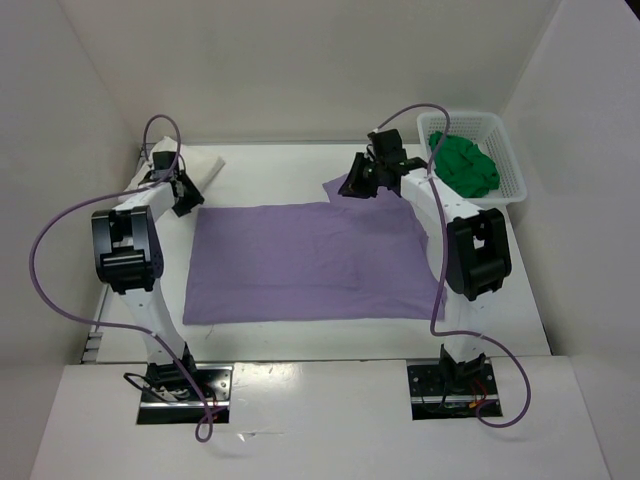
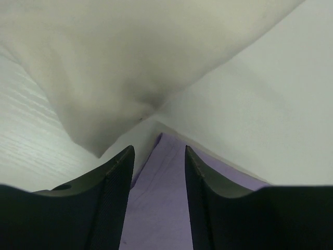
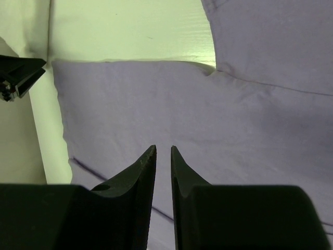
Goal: Fold and stack the t-shirts
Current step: Grap the side of the flattened tshirt furthest away from the robot with both arms
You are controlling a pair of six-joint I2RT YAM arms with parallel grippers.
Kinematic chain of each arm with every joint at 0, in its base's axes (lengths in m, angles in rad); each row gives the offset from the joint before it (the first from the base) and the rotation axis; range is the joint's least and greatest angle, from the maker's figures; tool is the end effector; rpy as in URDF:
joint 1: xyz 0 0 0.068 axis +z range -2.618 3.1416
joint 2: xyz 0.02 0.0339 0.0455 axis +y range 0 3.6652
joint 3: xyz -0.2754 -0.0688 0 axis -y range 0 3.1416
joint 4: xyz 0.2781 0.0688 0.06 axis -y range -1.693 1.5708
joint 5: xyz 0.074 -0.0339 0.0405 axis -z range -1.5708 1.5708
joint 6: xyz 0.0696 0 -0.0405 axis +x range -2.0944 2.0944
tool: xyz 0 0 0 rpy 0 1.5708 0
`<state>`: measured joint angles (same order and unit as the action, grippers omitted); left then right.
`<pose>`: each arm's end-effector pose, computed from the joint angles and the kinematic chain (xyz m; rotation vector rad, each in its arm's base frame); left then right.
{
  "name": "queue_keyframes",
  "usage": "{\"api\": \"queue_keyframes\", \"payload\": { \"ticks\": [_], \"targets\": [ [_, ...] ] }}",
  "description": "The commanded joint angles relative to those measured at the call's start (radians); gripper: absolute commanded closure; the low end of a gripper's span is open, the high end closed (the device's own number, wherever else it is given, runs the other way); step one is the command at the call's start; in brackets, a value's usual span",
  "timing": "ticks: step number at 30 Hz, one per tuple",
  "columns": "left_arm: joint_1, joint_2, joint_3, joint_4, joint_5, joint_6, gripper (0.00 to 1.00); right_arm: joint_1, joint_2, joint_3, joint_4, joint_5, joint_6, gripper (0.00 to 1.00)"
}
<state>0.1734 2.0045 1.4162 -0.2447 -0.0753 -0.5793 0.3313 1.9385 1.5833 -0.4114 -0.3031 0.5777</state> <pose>0.4885 0.0909 0.1529 -0.9156 2.2217 -0.0986 0.4677 0.1829 0.2326 0.1421 2.4320 0.7874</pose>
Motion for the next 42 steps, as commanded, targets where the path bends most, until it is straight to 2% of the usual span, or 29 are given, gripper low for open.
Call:
{"api": "queue_keyframes", "payload": {
  "ticks": [1, 14, 25, 31, 35, 42],
  "targets": [
    [0.0, 0.034, 0.044, 0.038, 0.023, 0.004, 0.5, 0.005, -0.006, -0.006, 0.059, -0.033, -0.016, 0.77],
    [-0.029, 0.1, 0.086, 0.036, -0.006, 0.004, 0.56, 0.005, -0.015, -0.043, 0.092, -0.042, 0.005, 0.77],
    [-0.038, 0.099, 0.061, 0.036, -0.018, 0.022, 0.79, -0.006, 0.06, 0.076, 0.063, 0.08, 0.014, 0.75],
    [-0.038, 0.065, 0.05, 0.036, -0.056, 0.022, 0.9, -0.067, 0.172, 0.237, 0.04, 0.222, 0.004, 0.74],
    [-0.038, 0.021, 0.038, 0.025, -0.078, 0.022, 1.0, -0.09, 0.336, 0.455, -0.033, 0.382, -0.035, 0.64],
    [-0.038, -0.035, 0.001, 0.035, -0.103, 0.022, 1.0, -0.09, 0.626, 0.848, -0.222, 0.538, -0.09, 0.54]
  ]
}}
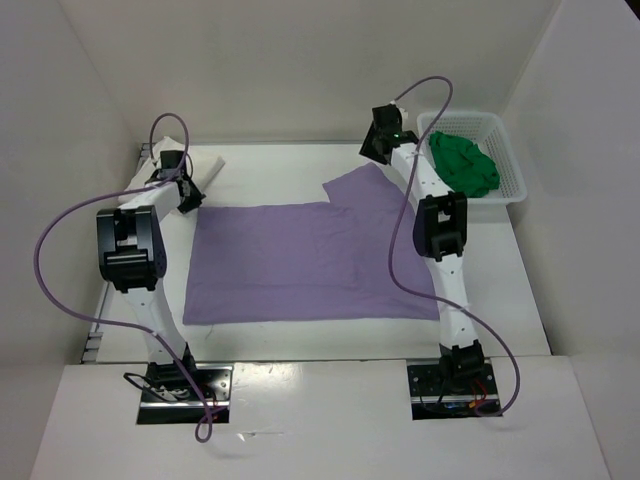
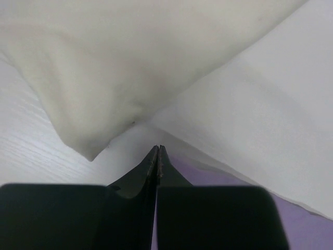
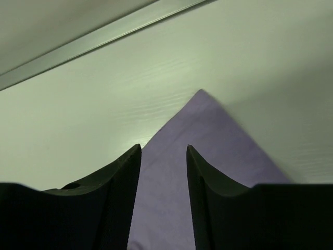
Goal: Fold and stack the t-shirts
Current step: Grap the side of the flattened tshirt furthest away from the robot with both arms
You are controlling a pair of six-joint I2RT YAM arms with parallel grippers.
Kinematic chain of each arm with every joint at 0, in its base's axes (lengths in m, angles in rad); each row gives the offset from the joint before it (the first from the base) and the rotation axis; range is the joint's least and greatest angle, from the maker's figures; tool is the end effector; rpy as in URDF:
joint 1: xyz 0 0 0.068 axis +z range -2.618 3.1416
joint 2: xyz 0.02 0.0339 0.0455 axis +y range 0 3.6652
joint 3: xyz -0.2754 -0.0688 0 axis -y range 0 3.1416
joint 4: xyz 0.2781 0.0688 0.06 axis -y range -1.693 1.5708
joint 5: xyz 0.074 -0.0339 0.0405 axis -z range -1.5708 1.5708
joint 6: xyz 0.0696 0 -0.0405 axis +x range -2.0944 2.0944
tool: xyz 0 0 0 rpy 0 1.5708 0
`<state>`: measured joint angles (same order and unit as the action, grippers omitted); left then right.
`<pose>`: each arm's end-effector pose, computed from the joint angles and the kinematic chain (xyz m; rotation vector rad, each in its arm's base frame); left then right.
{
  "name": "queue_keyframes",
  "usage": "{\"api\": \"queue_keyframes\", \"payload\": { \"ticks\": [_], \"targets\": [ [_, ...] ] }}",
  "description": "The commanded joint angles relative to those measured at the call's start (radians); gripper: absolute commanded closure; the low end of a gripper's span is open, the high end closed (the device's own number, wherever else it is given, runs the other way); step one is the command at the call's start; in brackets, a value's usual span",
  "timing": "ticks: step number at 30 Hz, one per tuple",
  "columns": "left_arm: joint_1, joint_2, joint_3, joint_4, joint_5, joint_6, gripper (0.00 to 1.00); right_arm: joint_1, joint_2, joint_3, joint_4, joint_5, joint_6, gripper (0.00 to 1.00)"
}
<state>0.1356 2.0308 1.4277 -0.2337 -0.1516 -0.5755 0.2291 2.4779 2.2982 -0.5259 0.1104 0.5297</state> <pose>0.4950 0.0781 0.1459 -0.8989 2.2200 -0.0234 0.6155 0.1357 0.1996 0.3999 2.2509 0.2736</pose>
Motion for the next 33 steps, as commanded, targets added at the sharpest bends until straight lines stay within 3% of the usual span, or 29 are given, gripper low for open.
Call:
{"api": "queue_keyframes", "payload": {
  "ticks": [1, 5, 21, 30, 33],
  "targets": [
    [-0.001, -0.061, -0.019, 0.023, -0.026, 0.019, 1.0, 0.012, 0.12, 0.232, -0.152, 0.139, -0.054, 0.53],
    [-0.001, -0.07, -0.019, 0.033, -0.026, 0.019, 1.0, 0.012, 0.321, 0.553, -0.282, 0.195, -0.123, 0.48],
    [-0.001, -0.127, -0.038, 0.033, 0.012, 0.009, 1.0, -0.017, 0.401, 0.534, -0.144, 0.091, -0.112, 0.46],
    [-0.01, -0.155, -0.067, 0.033, 0.012, 0.009, 1.0, -0.017, 0.412, 0.59, -0.167, 0.072, -0.054, 0.85],
    [-0.01, -0.176, -0.078, 0.033, 0.012, 0.0, 1.0, -0.017, 0.369, 0.613, -0.181, 0.072, -0.045, 0.93]
  ]
}}
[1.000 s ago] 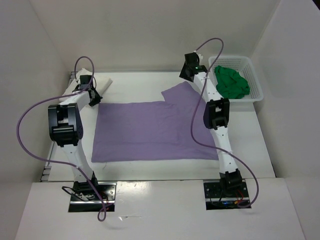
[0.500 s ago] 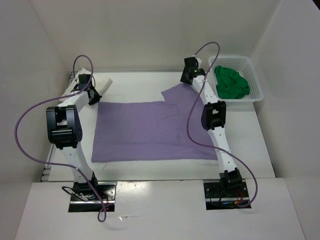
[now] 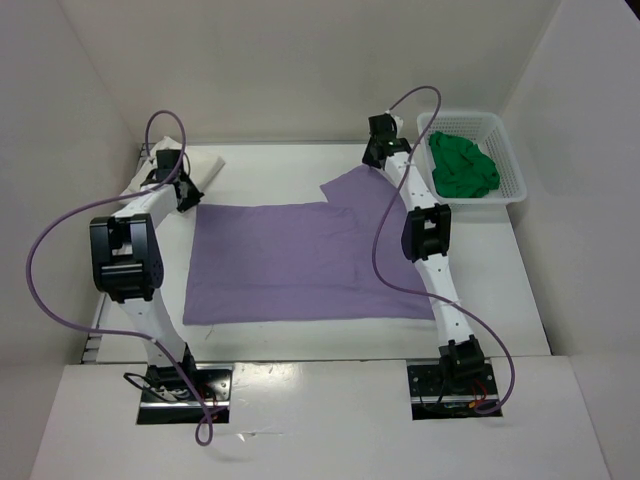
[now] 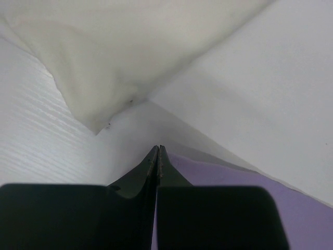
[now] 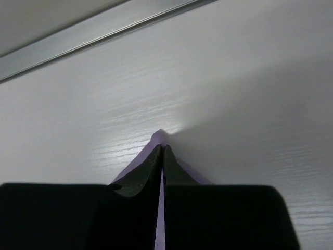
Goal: Fold and stack the t-shirts
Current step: Grap the side of the flattened tshirt furthest away from the robot with both arms, then fold the other side of the tshirt into a rectangle
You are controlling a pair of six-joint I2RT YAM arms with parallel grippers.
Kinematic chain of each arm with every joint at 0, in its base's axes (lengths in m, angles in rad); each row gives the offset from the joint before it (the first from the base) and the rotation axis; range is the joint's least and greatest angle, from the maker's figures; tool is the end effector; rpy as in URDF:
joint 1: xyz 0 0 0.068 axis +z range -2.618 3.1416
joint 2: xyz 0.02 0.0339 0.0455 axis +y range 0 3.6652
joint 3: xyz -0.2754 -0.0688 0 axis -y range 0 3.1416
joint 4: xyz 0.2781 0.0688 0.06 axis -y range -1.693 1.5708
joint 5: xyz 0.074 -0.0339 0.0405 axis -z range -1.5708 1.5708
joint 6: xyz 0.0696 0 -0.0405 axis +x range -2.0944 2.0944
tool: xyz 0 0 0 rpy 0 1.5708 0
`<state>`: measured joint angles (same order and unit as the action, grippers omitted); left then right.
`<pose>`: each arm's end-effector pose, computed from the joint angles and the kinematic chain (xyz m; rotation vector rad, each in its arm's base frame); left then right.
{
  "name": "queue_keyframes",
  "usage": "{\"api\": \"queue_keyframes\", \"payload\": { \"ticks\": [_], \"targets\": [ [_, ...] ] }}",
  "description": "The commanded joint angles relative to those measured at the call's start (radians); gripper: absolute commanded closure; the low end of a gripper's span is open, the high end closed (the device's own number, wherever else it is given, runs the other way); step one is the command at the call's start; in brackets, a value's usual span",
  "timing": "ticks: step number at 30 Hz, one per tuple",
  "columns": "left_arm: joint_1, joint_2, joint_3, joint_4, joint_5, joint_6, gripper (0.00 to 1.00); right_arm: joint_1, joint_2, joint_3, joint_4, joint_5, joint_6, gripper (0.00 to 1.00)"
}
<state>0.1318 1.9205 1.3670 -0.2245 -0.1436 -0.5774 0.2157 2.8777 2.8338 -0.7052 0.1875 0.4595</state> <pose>0.4787 0.0735 0.1768 -0.8779 2.1683 -0.0522 0.6578 0.1309 0.1361 0.3740 2.2766 0.1281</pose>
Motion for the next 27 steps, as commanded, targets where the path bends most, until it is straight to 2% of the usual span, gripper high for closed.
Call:
{"api": "queue_keyframes", "payload": {
  "ticks": [1, 6, 9, 10, 12, 13, 14, 16, 22, 27],
  "targets": [
    [-0.006, -0.066, -0.017, 0.024, 0.004, 0.002, 1.0, -0.004, -0.046, 0.093, -0.017, -0.005, 0.025, 0.96],
    [-0.006, -0.127, -0.063, 0.043, 0.013, -0.007, 1.0, -0.026, -0.19, 0.104, -0.098, -0.026, 0.044, 1.0],
    [-0.006, -0.166, -0.098, 0.053, 0.013, -0.007, 1.0, -0.044, -0.32, 0.006, -0.166, -0.065, 0.044, 1.0],
    [-0.006, -0.187, -0.098, 0.053, 0.013, -0.007, 1.0, -0.055, -0.368, -0.122, -0.166, -0.065, 0.044, 1.0],
    [-0.006, -0.209, -0.124, 0.053, 0.013, -0.007, 1.0, -0.055, -0.501, -0.337, -0.061, -0.079, 0.034, 1.0],
    [-0.006, -0.23, -0.138, 0.053, 0.004, -0.007, 1.0, -0.065, -0.664, -0.599, 0.01, -0.092, 0.034, 1.0],
    [-0.006, -0.23, -0.138, 0.062, 0.004, -0.007, 1.0, -0.087, -0.74, -0.713, 0.123, -0.111, 0.034, 1.0],
    [-0.006, -0.242, -0.151, 0.062, 0.004, 0.002, 1.0, -0.107, -0.878, -0.906, 0.147, -0.143, 0.057, 1.0],
    [-0.006, -0.278, -0.167, 0.036, -0.007, 0.002, 1.0, -0.134, -1.115, -1.233, 0.167, -0.154, 0.047, 1.0],
    [-0.006, -0.366, -0.247, -0.001, -0.019, 0.002, 1.0, -0.134, -1.288, -1.475, 0.158, -0.154, 0.067, 1.0]
  ]
}}
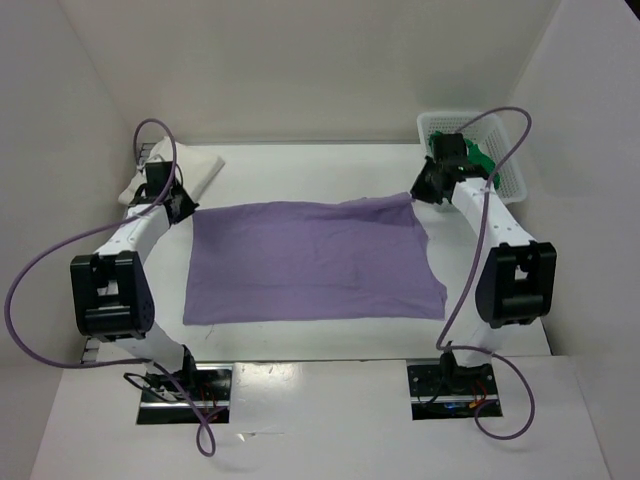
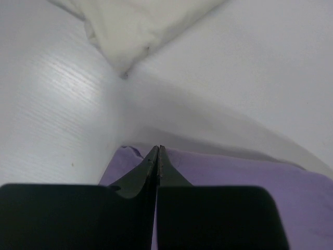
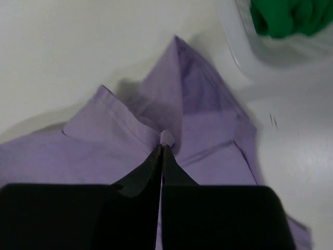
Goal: Fold and stack the t-shirts
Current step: Fold the other side of the tshirt into a rectangle
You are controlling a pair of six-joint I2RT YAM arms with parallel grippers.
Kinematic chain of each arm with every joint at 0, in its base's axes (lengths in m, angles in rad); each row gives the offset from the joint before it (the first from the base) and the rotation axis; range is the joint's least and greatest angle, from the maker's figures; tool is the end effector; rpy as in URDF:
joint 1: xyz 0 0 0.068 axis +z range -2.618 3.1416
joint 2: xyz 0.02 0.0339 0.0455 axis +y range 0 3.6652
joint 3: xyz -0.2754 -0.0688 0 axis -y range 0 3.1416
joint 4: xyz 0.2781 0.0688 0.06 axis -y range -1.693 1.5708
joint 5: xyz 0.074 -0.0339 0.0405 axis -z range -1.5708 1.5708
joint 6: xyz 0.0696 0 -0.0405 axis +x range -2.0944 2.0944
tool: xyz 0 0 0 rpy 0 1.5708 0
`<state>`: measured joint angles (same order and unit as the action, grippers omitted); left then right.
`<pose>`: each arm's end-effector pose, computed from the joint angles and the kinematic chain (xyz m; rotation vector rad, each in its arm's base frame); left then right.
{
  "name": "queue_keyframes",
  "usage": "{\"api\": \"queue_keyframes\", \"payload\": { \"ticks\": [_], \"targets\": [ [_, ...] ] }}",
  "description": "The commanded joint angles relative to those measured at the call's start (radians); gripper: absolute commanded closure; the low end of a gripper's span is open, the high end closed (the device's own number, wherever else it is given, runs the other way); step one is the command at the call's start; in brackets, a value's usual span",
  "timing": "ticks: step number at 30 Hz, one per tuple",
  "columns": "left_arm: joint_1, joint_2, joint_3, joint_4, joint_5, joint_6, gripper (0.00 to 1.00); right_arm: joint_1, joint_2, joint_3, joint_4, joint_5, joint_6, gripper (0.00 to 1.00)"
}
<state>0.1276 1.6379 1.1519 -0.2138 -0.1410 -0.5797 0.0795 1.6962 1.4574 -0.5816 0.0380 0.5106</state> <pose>0.4170 0.0634 0.2194 -0.8532 2.0966 -0.0802 0.4356 0.0320 0.2743 0.5315 2.3436 0.2315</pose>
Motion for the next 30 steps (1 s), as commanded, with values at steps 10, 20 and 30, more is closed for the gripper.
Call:
{"api": "queue_keyframes", "payload": {
  "ticks": [10, 20, 30],
  "targets": [
    [-0.002, -0.222, -0.149, -0.093, -0.054, -0.037, 1.0, -0.027, -0.401, -0.411, -0.072, 0.025, 0.052, 1.0],
    [0.02, -0.303, -0.215, -0.153, -0.065, -0.046, 1.0, -0.027, -0.497, -0.424, -0.253, 0.036, 0.062, 0.95],
    [0.049, -0.386, -0.224, -0.252, -0.063, -0.1, 0.91, -0.018, -0.584, -0.405, -0.415, 0.036, 0.062, 0.85]
  ]
}}
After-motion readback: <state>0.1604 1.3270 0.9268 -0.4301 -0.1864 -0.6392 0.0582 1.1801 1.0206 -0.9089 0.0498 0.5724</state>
